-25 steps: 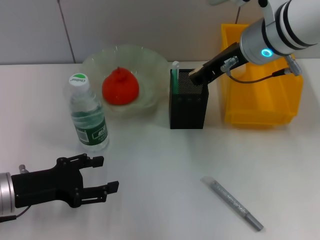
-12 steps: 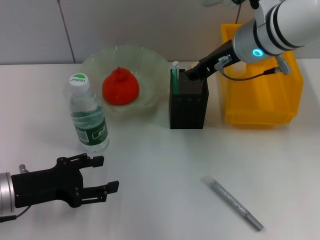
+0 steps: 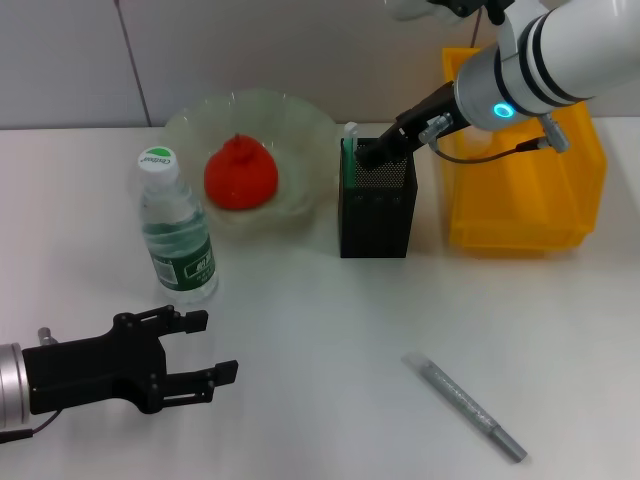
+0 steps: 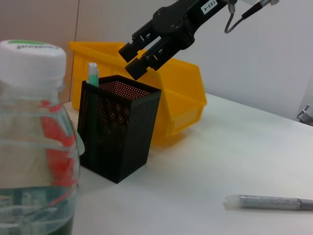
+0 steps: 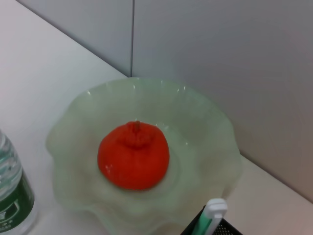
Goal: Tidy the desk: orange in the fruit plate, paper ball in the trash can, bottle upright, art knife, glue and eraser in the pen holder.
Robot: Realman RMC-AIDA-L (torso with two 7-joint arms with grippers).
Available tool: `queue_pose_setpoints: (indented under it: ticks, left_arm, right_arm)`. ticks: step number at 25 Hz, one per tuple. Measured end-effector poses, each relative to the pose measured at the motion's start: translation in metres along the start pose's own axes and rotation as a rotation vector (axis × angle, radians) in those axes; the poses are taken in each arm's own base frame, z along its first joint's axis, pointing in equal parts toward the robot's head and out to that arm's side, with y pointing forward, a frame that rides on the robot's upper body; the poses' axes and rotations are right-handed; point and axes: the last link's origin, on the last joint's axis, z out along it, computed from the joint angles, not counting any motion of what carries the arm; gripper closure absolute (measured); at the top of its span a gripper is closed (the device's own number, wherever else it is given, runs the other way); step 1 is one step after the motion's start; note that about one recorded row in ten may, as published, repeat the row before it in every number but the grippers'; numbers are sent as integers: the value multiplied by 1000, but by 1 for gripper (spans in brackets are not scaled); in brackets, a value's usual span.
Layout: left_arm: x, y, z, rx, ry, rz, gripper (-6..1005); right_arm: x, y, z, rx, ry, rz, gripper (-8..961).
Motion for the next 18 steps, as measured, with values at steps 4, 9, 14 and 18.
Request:
queue_pose_setpoints:
  ticks: [4,9,14,18]
  left_arm:
    - [0,0,0,-4,2,1,184]
    - [3,3,-1,-25,16,10,184]
    - [7,5,-1,-45,29,19,184]
    - [9,5,1,-54,29,27,184]
  right_arm:
    - [-2,0,-9,-2,-11,-5,201]
    - [-5,10,-40,-35,12,-38,201]
    - [-4,22,-76,-67,73,-44,201]
    - [3,33,-90,-98,160,-51,201]
